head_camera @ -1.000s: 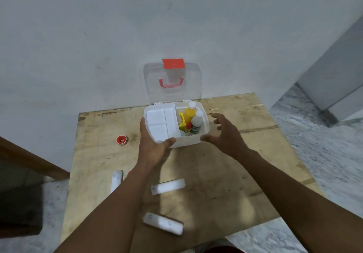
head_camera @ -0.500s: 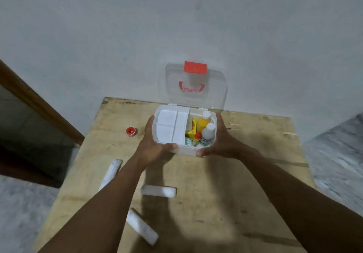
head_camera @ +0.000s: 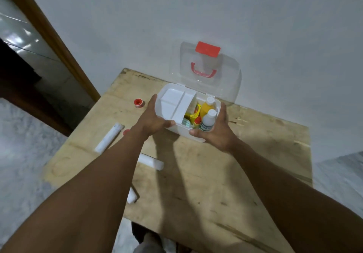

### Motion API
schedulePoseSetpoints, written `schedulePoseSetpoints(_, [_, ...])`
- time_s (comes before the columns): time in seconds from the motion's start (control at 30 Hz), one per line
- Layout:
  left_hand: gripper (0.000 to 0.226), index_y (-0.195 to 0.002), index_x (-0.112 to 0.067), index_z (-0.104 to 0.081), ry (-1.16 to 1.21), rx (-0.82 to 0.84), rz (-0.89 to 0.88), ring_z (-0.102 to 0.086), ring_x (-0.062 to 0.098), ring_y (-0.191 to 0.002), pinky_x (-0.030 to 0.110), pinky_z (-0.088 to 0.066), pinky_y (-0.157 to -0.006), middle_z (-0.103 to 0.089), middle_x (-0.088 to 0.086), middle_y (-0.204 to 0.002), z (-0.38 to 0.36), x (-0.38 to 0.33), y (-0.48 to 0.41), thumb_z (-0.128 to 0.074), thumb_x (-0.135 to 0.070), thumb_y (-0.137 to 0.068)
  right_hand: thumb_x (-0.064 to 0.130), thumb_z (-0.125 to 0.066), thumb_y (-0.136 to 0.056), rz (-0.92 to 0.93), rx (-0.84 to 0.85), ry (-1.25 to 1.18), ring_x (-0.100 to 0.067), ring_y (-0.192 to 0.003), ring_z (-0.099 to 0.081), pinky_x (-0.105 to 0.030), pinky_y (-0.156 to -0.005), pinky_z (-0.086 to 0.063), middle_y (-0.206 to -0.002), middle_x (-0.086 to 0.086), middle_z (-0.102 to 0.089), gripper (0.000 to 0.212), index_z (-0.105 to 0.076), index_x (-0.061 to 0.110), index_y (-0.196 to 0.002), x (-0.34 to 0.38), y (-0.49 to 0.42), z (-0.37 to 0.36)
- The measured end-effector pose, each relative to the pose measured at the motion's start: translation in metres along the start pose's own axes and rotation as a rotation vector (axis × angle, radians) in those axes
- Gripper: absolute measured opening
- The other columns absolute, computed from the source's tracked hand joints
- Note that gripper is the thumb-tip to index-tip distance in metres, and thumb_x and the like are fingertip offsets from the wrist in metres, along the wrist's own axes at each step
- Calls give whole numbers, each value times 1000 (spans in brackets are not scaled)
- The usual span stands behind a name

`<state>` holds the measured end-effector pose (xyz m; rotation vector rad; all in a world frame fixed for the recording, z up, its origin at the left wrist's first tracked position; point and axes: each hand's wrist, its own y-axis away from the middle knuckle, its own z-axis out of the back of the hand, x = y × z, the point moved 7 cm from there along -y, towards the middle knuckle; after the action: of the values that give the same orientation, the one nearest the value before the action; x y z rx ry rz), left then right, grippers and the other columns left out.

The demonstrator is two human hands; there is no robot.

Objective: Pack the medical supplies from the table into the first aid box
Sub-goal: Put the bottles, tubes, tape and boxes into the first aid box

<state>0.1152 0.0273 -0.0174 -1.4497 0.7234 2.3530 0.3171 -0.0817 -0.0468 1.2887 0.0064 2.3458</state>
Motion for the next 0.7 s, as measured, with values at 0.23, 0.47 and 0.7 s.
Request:
schedulePoseSetpoints(0.23, [79,-156,-24,-20,-231,-476,136,-46,32,-133,43,-43,-102,-47,14,-146,-5,16,74,-64,-23,-90,71,-87,-39,6,-8,-32,-22,-143,-26,-48,-116,-32,-157,2,-13,146,8,43,-146,-2,0,-1])
schedulePoseSetpoints(0.47, [83,-154,-20,-17,-440,-696,523,-17,37,-146,54,-19,-117,-19,22,-158,-21,76,165,-59,-50,-90,75,-85,-32,-32,54,-45,-28,-140,-34,-53,-109,-40,-157,1,-21,147,10,52,-141,-1,1,-3])
schedulePoseSetpoints(0.7, [112,-151,-20,-17,-350,-765,792,-29,32,-126,48,-30,-99,-23,12,-145,-20,95,176,-56,-82,-66,78,-83,-31,-57,57,7,-29,-141,-33,-56,-112,-34,-158,-2,-20,148,11,48,-142,0,2,-2])
